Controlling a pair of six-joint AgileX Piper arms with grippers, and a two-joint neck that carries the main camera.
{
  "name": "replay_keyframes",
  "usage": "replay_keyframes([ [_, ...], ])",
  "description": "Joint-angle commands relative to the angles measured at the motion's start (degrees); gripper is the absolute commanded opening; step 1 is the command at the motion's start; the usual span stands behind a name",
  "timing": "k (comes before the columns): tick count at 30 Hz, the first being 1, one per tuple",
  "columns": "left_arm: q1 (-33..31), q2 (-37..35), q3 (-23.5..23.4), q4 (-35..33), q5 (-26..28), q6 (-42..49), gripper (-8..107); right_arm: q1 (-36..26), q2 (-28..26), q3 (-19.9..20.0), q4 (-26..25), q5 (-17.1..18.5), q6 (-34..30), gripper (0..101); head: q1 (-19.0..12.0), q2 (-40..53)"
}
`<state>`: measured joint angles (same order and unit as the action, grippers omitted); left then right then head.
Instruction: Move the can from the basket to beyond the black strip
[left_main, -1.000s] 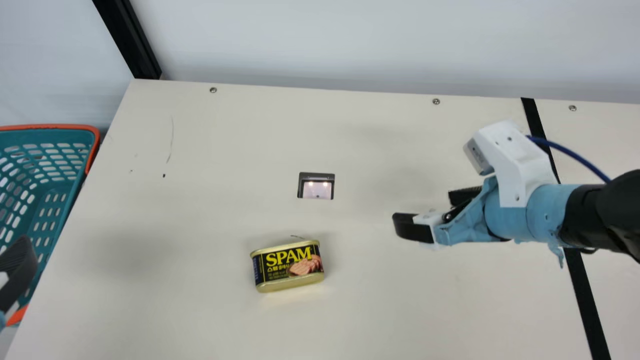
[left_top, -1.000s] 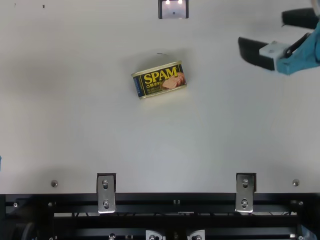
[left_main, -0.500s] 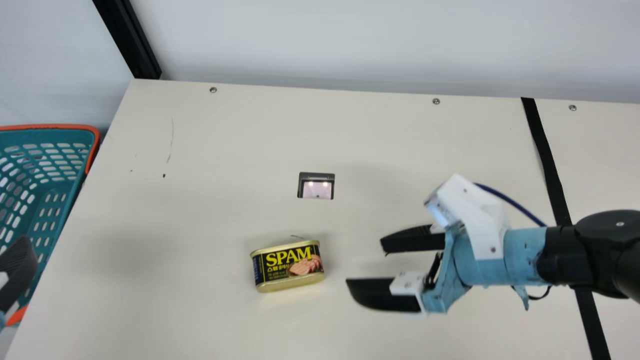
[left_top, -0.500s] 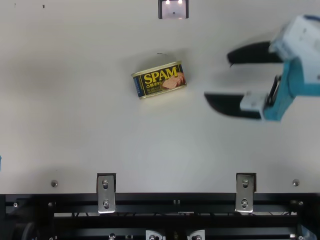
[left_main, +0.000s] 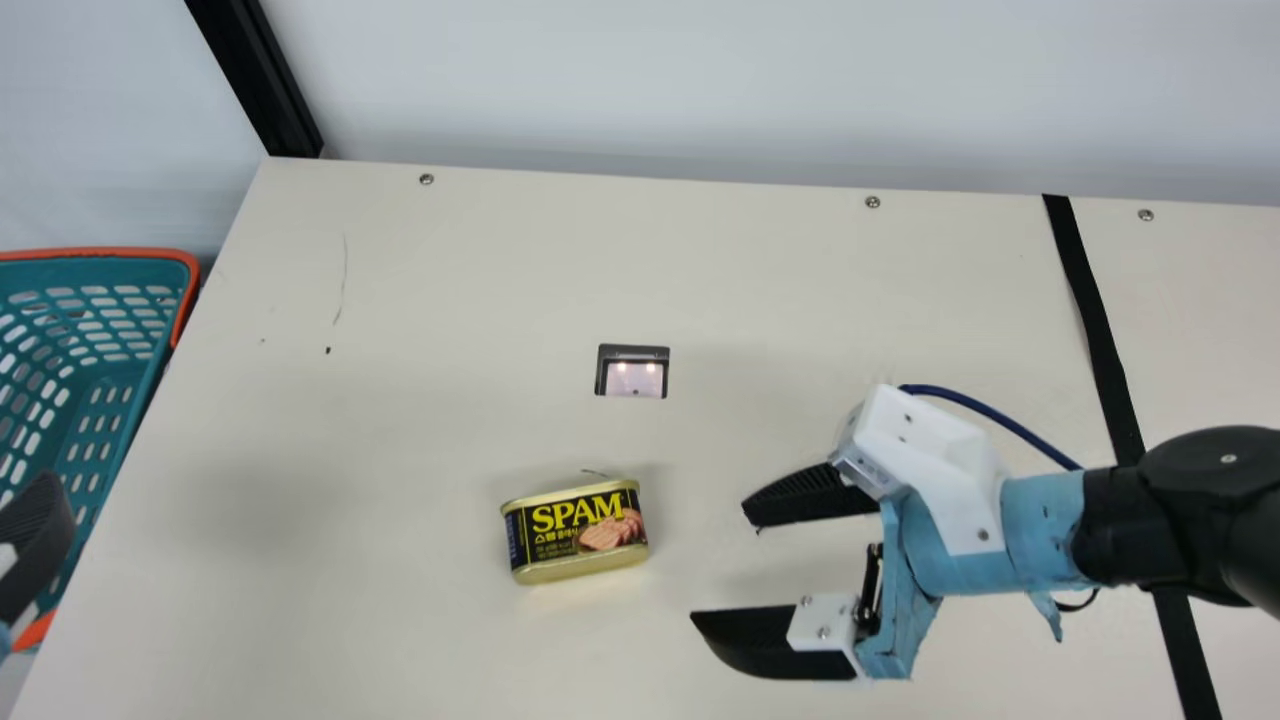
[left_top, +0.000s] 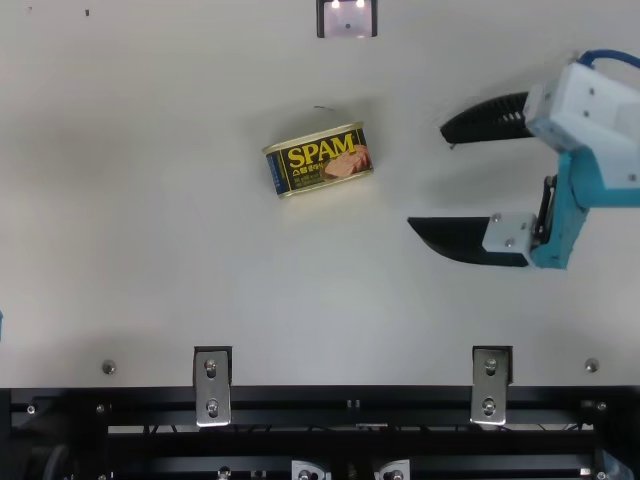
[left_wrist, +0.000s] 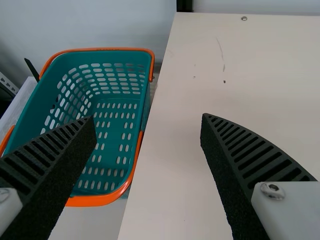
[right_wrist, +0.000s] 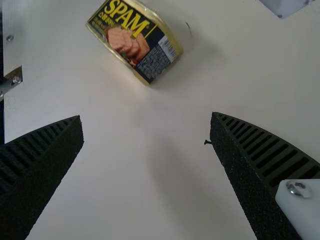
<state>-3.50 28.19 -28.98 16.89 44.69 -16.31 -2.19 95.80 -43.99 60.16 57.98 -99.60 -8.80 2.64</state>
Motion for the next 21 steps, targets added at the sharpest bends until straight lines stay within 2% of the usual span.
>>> replay_keyframes([
  [1,0.0,0.0,0.0,0.0,0.0,0.0,90,-0.4,0.2,-0.2,-0.4,0.4,-1.6,101,-0.1,-0.2],
  [12,0.0,0.0,0.0,0.0,0.0,0.0,90,-1.6,2.9,-2.7,-2.3,3.0,-8.8,101,-0.1,-0.2],
  [21,0.0,0.0,0.0,0.0,0.0,0.0,90,-0.2,5.6,-6.0,-3.0,1.8,-13.9,101,-0.1,-0.2],
])
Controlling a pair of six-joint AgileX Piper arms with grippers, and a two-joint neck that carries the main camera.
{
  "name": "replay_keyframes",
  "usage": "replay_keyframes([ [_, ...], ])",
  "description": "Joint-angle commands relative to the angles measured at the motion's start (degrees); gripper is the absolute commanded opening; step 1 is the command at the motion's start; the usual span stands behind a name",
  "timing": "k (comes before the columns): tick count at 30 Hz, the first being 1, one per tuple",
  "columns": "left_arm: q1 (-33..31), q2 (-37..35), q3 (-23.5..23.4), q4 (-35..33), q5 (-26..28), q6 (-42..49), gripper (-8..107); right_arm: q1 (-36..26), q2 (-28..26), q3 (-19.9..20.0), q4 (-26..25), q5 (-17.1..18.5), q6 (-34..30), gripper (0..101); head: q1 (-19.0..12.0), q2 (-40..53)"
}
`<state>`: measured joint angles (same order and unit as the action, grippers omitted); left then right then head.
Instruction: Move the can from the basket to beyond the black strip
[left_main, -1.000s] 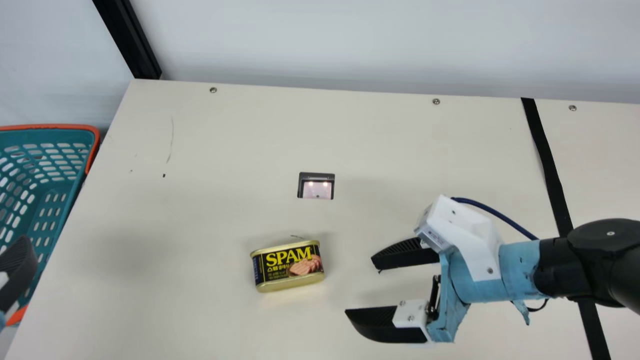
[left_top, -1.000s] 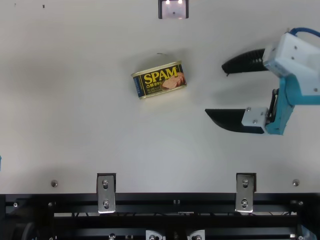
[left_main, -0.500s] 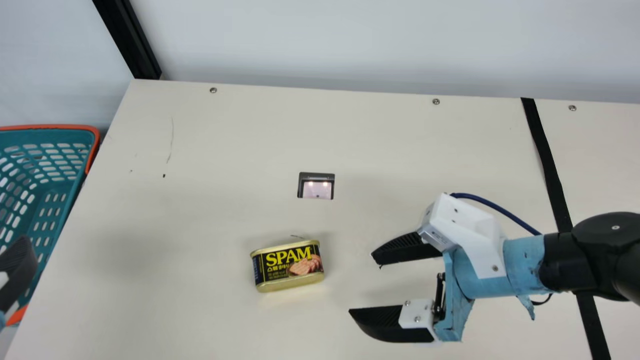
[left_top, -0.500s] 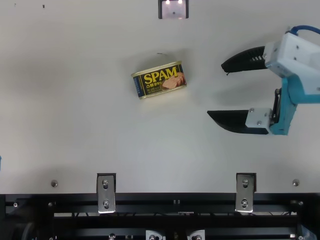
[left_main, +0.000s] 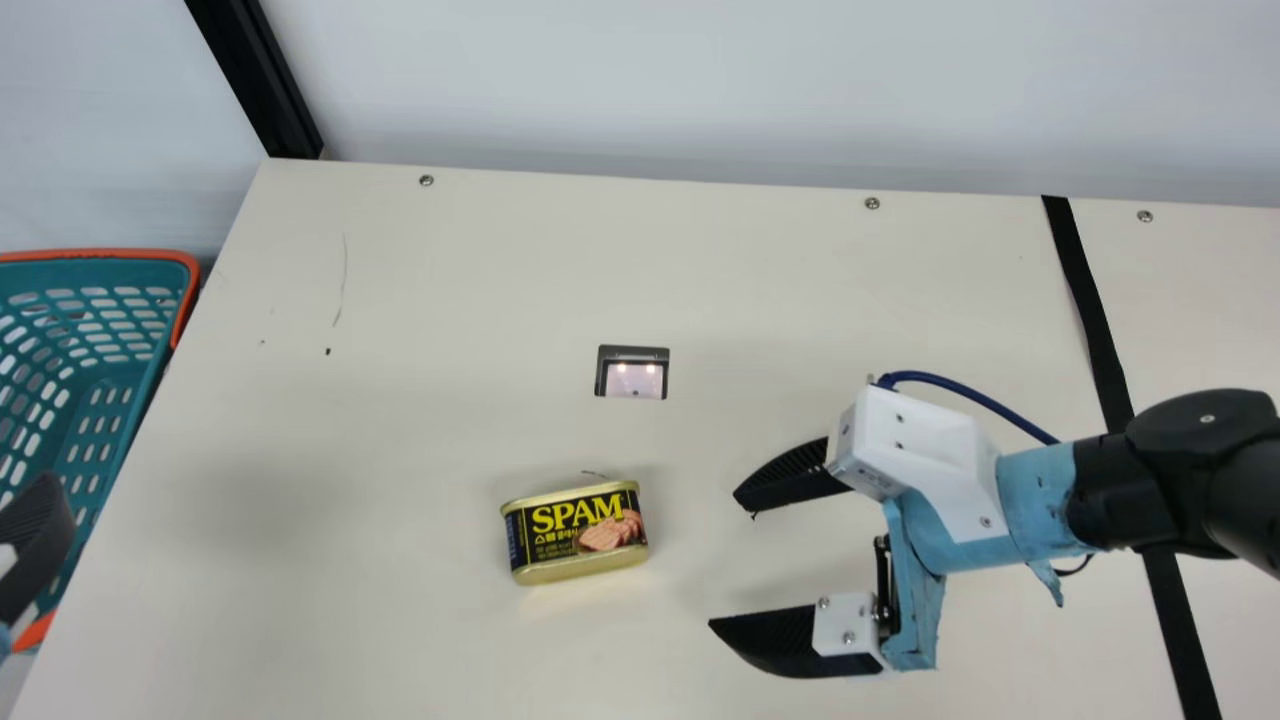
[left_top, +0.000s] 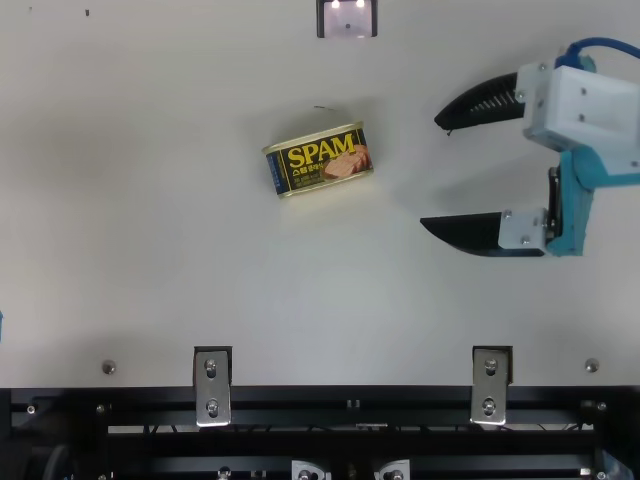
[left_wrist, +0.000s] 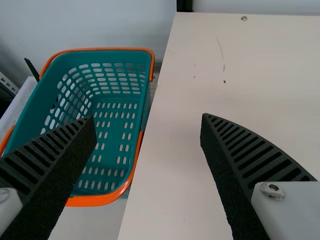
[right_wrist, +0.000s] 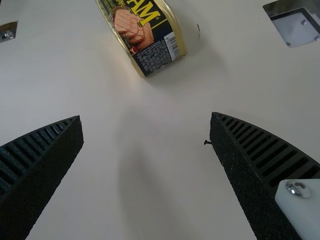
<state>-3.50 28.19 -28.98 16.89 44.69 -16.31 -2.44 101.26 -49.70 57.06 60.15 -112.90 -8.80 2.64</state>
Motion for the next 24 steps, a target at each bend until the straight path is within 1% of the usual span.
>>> replay_keyframes([
  [1,0.0,0.0,0.0,0.0,0.0,0.0,90,0.3,0.5,-0.7,0.1,-0.6,-1.1,101,-0.1,-0.2],
  [6,0.0,0.0,0.0,0.0,0.0,0.0,90,1.3,1.5,-2.2,1.0,-1.0,-3.3,101,-0.1,-0.2],
  [10,0.0,0.0,0.0,0.0,0.0,0.0,90,1.5,1.5,-2.4,1.4,-1.1,-3.8,101,-0.1,-0.2],
  [23,0.0,0.0,0.0,0.0,0.0,0.0,90,1.5,1.5,-2.4,1.3,-1.1,-3.9,101,-0.1,-0.2],
  [24,0.0,0.0,0.0,0.0,0.0,0.0,90,2.0,1.1,-3.4,0.7,-0.6,-2.0,101,-0.1,-0.2],
])
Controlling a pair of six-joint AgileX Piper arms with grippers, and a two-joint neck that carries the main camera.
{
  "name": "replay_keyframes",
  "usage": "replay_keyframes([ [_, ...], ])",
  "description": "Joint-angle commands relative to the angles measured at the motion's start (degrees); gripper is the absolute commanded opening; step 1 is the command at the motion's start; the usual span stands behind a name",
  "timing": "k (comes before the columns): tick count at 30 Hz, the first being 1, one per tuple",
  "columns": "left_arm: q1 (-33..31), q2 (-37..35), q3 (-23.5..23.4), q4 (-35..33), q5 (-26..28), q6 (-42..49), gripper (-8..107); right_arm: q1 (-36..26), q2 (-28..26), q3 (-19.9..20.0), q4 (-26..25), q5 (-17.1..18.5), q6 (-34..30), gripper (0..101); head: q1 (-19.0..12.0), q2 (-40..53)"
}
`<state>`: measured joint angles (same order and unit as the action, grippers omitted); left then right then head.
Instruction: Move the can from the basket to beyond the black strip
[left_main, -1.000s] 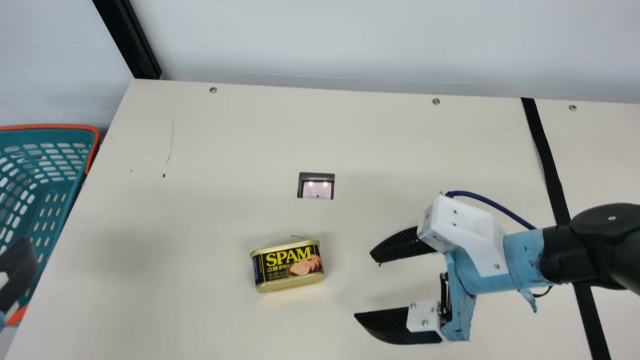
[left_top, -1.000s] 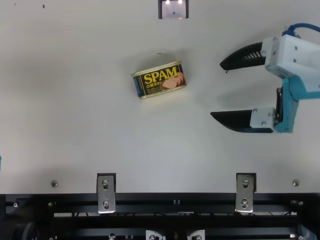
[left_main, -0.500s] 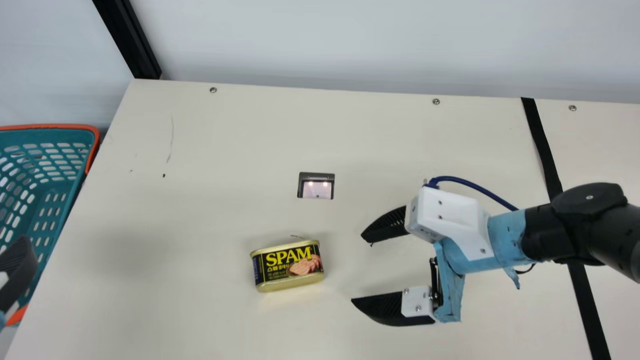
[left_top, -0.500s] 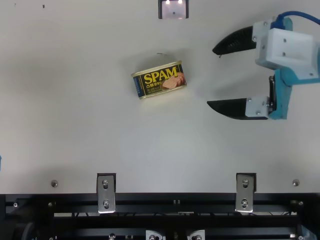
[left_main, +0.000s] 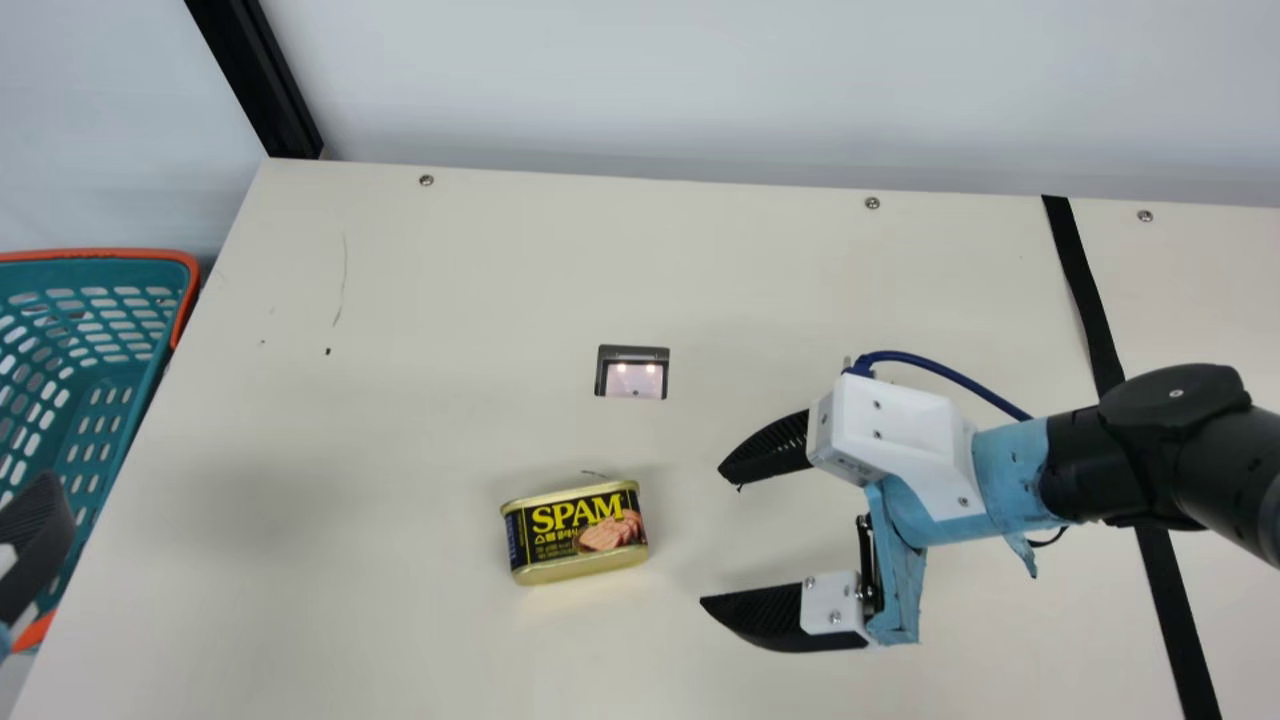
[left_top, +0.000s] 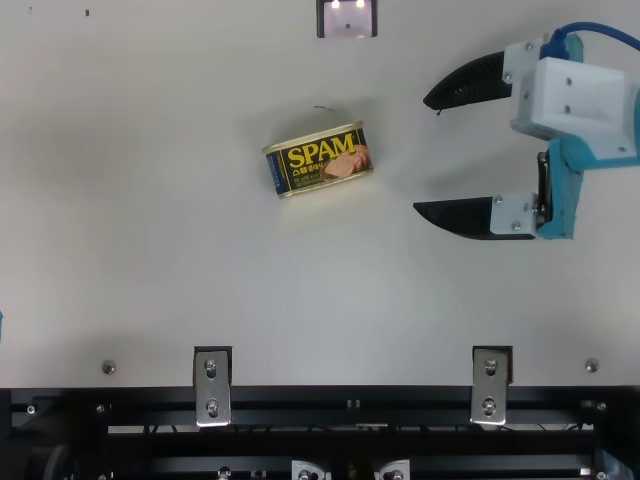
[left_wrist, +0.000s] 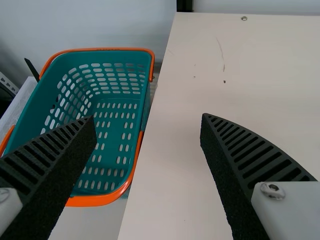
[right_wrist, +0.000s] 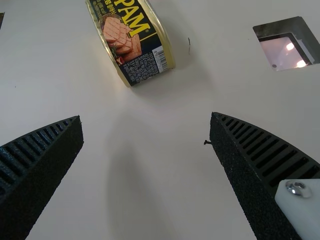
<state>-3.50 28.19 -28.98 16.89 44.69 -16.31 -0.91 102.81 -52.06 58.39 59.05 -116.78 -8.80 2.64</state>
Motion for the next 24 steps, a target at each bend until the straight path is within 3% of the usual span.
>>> replay_keyframes([
  [1,0.0,0.0,0.0,0.0,0.0,0.0,90,0.5,-0.5,-1.0,-0.6,0.5,1.9,101,-0.1,-0.2],
  [13,0.0,0.0,0.0,0.0,0.0,0.0,90,2.3,-3.6,-2.8,-3.3,-0.2,6.1,101,-0.1,-0.2],
  [24,0.0,0.0,0.0,0.0,0.0,0.0,90,9.5,-10.2,-10.0,-14.3,1.2,19.4,101,-0.1,-0.2],
])
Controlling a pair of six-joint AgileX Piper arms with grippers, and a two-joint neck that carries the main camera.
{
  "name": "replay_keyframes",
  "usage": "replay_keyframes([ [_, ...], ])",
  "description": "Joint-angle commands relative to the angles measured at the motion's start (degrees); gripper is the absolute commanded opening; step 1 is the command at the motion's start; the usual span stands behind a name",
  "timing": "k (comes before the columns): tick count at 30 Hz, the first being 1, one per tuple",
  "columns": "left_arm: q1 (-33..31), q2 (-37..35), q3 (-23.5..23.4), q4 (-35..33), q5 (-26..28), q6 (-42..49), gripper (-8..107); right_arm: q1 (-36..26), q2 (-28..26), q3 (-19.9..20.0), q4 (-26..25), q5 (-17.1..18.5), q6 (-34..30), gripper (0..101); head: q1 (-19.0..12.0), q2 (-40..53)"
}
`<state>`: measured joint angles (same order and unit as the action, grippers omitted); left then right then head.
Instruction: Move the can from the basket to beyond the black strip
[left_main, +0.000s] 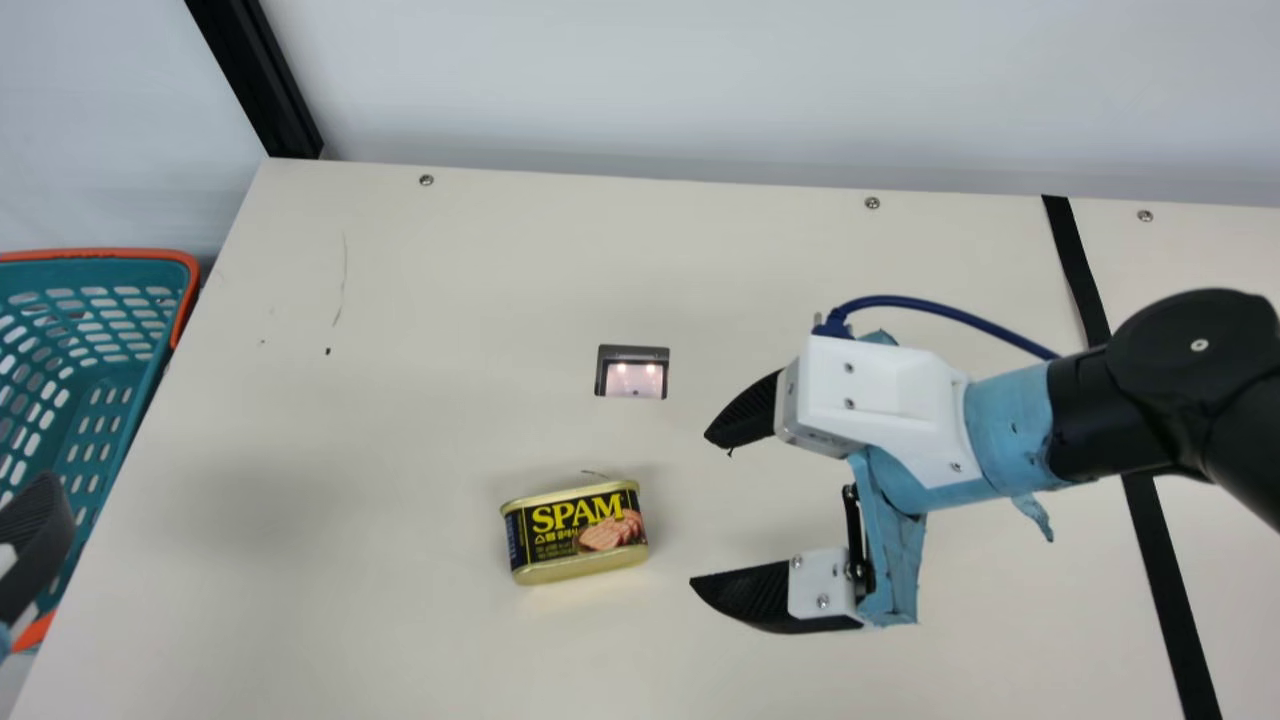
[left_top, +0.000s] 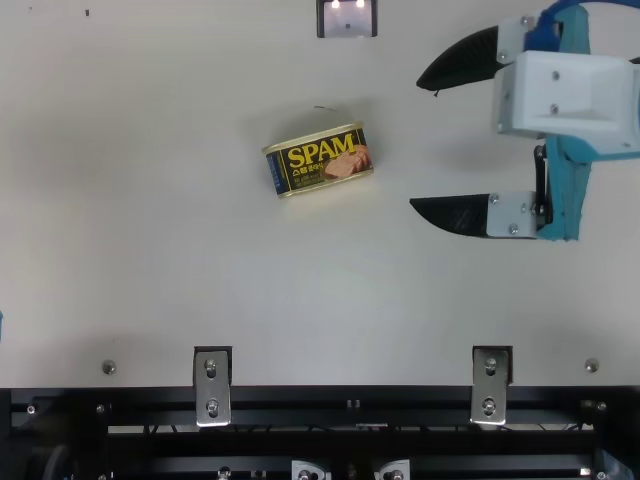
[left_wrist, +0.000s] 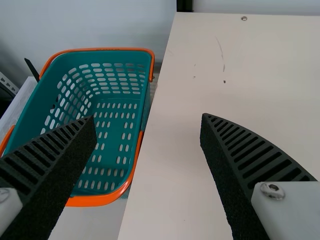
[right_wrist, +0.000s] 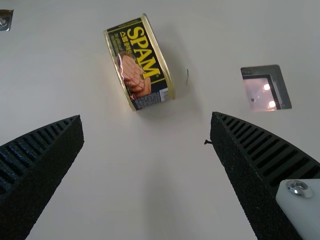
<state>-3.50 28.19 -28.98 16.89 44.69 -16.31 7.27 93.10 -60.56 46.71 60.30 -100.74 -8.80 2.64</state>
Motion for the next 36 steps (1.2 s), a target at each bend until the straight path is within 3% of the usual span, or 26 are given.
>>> replay_keyframes([
  [1,0.0,0.0,0.0,0.0,0.0,0.0,90,2.3,-0.8,-2.4,-4.0,0.2,4.8,101,-0.1,-0.2],
  [9,0.0,0.0,0.0,0.0,0.0,0.0,90,11.8,-0.5,-12.5,-15.8,3.8,17.2,101,-0.1,-0.2],
  [20,0.0,0.0,0.0,0.0,0.0,0.0,90,24.6,6.5,-28.0,-28.0,9.6,29.3,101,-0.1,-0.2],
  [27,0.0,0.0,0.0,0.0,0.0,0.0,90,30.5,11.2,-31.9,-31.6,9.6,32.4,101,-0.1,-0.2],
  [36,0.0,0.0,0.0,0.0,0.0,0.0,90,34.3,15.2,-33.3,-35.4,9.6,34.8,101,-0.1,-0.2],
])
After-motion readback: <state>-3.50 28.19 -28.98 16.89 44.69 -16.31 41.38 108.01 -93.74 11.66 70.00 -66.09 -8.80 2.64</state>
